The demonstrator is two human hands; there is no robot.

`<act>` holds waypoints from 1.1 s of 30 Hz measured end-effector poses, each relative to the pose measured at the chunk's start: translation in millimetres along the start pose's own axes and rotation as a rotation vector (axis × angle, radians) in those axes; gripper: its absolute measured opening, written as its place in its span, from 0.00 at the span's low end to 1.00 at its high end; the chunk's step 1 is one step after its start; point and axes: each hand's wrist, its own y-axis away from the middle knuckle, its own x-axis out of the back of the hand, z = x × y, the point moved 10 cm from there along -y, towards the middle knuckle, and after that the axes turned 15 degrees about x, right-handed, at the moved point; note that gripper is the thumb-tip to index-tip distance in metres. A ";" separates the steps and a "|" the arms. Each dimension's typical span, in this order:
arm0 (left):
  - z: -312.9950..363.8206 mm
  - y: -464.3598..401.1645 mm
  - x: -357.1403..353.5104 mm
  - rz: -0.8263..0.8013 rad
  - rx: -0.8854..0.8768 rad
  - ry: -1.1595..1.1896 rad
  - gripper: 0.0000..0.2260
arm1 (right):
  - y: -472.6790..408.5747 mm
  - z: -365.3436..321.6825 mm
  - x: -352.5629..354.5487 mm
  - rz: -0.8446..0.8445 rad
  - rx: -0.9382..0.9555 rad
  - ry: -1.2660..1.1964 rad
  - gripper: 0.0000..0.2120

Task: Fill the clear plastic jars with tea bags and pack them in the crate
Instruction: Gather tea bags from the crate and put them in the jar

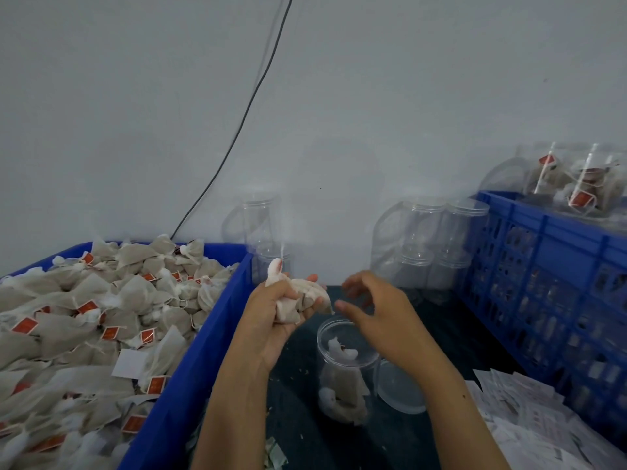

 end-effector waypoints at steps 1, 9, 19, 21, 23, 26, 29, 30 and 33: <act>-0.9 0.3 -2.7 -0.034 0.003 -0.021 0.22 | -1.4 -3.3 5.4 0.074 0.018 -0.069 0.13; -30.8 -3.8 -20.2 -0.201 0.218 -0.108 0.26 | -4.9 -16.3 -16.2 -0.013 0.095 -0.164 0.17; -30.2 -1.3 -29.2 -0.241 0.224 -0.130 0.25 | -1.1 4.3 2.7 0.228 -0.023 -0.249 0.04; -27.7 -1.3 -27.0 -0.240 0.220 -0.084 0.26 | 0.3 8.8 12.8 0.317 -0.041 -0.288 0.03; -22.3 -2.1 -22.6 -0.212 0.194 -0.044 0.24 | 1.1 11.8 21.2 0.361 -0.049 -0.285 0.03; -12.6 -4.5 -9.8 -0.126 0.136 0.001 0.16 | 2.2 15.2 25.1 0.322 -0.057 -0.215 0.04; -6.0 -5.4 2.7 -0.038 0.098 0.000 0.14 | 1.0 15.8 17.2 0.177 -0.060 -0.067 0.05; -4.5 -5.1 4.8 -0.024 0.089 0.003 0.14 | 0.5 15.4 11.1 0.114 -0.057 -0.038 0.05; -2.3 -4.3 8.1 -0.004 0.077 0.030 0.13 | 3.2 13.4 -8.3 -0.079 -0.065 0.078 0.03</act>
